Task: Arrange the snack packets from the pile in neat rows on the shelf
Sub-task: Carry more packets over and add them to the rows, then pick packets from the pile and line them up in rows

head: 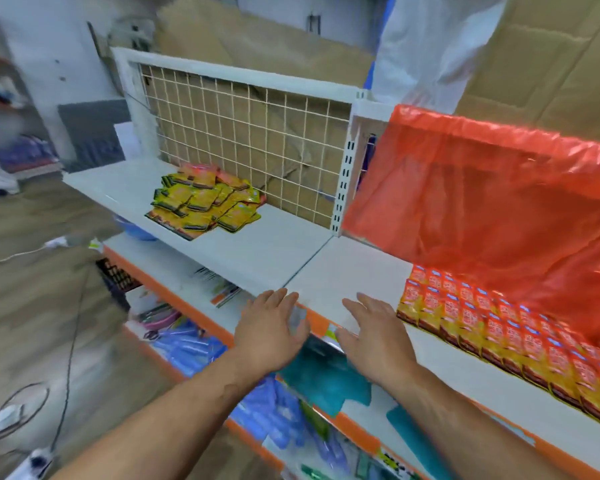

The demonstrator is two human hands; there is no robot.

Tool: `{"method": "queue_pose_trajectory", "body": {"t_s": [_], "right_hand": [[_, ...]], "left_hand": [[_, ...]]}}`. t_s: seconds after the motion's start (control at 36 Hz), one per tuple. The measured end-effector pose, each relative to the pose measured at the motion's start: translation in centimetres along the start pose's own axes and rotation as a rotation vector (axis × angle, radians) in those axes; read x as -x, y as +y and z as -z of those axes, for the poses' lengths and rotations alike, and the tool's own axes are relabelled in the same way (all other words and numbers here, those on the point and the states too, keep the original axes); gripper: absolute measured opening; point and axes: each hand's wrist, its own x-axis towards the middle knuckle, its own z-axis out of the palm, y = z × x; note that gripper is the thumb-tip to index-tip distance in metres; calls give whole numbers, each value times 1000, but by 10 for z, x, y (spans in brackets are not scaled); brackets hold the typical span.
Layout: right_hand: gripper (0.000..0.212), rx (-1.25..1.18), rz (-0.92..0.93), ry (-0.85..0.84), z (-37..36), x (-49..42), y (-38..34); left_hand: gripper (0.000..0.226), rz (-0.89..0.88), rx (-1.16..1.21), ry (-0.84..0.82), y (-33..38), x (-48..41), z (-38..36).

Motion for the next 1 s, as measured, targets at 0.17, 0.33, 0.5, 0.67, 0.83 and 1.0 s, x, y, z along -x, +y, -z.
{"method": "queue_pose_trajectory", "body": {"t_s": [0.17,0.33,0.5,0.67,0.83,1.0], "right_hand": [[57,-3,79,-61,-23,-46,-57],[57,-37,155,-103,-48,-105,-100],[57,-88,238,-104,-78,-184,-139],[57,-111,303,-131,-88,-255,-175],[52,-147,307,-117,-97,-306,-202],[40,-216,212,-70,-110,-352,-227]], "left_hand": [[75,101,18,24,-68,-4,6],[72,176,11,35,-126,-20,7],[60,223,-20,67,-178,-64,16],[59,275,-60,76,-218,-111,27],[55,284,-51,136,-247,-153,31],[34,300,-7,166,-284,-201,30]]}}
